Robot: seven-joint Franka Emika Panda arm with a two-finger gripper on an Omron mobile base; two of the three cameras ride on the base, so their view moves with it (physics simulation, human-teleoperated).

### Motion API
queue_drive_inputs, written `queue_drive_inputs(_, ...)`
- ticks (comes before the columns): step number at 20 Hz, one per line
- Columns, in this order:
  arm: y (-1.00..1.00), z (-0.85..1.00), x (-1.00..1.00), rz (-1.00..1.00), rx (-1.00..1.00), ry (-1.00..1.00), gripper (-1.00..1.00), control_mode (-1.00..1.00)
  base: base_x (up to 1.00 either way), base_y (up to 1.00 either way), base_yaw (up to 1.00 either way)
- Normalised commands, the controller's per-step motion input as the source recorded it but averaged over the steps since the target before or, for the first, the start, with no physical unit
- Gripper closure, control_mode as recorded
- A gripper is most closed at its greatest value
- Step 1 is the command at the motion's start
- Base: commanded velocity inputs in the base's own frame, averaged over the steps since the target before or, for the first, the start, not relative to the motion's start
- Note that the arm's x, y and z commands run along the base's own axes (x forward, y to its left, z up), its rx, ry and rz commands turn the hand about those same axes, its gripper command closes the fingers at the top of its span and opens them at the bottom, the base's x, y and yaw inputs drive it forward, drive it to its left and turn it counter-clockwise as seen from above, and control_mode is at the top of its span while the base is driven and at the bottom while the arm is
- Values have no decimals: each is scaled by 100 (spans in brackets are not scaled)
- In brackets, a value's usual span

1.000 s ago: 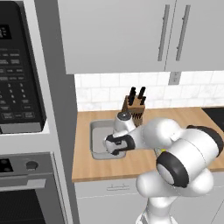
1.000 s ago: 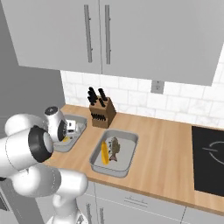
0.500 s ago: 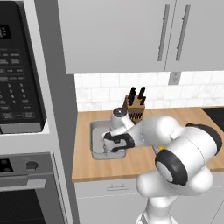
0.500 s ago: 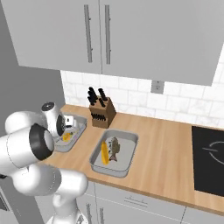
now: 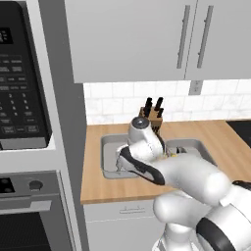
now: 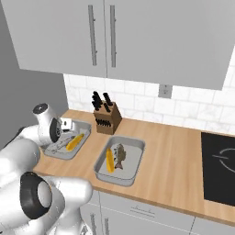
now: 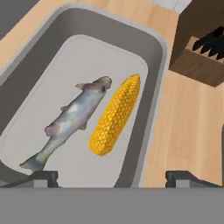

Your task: Place one corn and one fish in each tupperware on the nearby counter, to pack two identical lunches.

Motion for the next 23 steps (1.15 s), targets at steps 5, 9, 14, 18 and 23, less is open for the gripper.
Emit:
queue_drive_inputs(5,-62,39,-100,-6,5,-22,-100,-100,0,0,0)
queue_drive_inputs(9,-75,34,-100,-10,14,-29,-100,-100,0,0,0)
queue_drive_inputs(14,-42,87,-72,-1,15,-32,-100,-100,0,0,0)
queue_drive_inputs(18,-31,33,-32,0,13,-16,-100,-100,0,0,0)
queue_drive_inputs(23,-48,0,-11,0,13,0,-100,-100,0,0,0)
